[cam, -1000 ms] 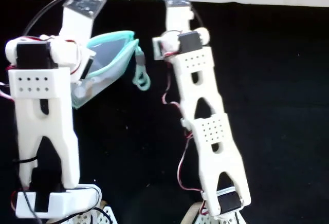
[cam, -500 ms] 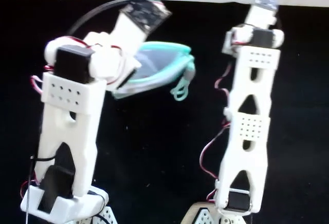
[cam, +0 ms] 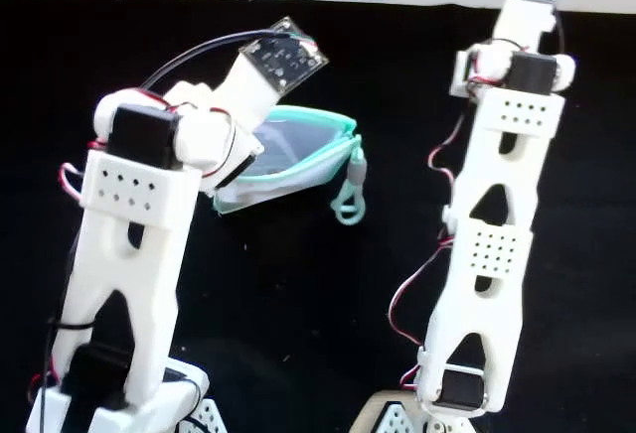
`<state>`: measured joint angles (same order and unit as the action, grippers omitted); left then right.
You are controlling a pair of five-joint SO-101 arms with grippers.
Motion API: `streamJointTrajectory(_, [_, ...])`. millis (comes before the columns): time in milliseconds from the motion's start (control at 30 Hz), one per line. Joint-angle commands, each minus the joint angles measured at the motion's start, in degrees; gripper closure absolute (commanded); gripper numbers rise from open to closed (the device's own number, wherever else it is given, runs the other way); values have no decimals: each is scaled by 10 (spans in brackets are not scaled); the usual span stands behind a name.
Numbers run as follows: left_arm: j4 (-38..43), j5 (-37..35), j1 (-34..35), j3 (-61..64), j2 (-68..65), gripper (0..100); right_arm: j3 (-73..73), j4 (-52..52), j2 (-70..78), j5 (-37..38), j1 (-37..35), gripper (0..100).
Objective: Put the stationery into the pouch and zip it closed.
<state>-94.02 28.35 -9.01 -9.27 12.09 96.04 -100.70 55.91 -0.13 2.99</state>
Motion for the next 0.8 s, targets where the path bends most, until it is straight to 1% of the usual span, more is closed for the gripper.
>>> streamJointTrajectory(0, [56,5,9,46,0,993,48,-5,-37,11,-17,922])
streamJointTrajectory(133, [84,19,13,78,0,993,48,-5,-28,12,-16,922])
streamJointTrajectory(233, [86,25,49,90,0,993,45,-5,-28,18,-6,920])
streamJointTrajectory(333, [87,25,93,89,0,993,45,-6,-31,53,-8,919])
streamJointTrajectory(433, [98,33,113,92,-1,993,45,-6,-31,85,-32,919])
streamJointTrajectory(533, [120,41,116,112,-2,993,45,-6,-27,111,-58,919])
streamJointTrajectory(633, [153,41,116,145,-4,993,44,-6,-26,117,-73,919])
streamJointTrajectory(767, [164,41,117,151,-37,993,24,-6,-27,122,-85,919])
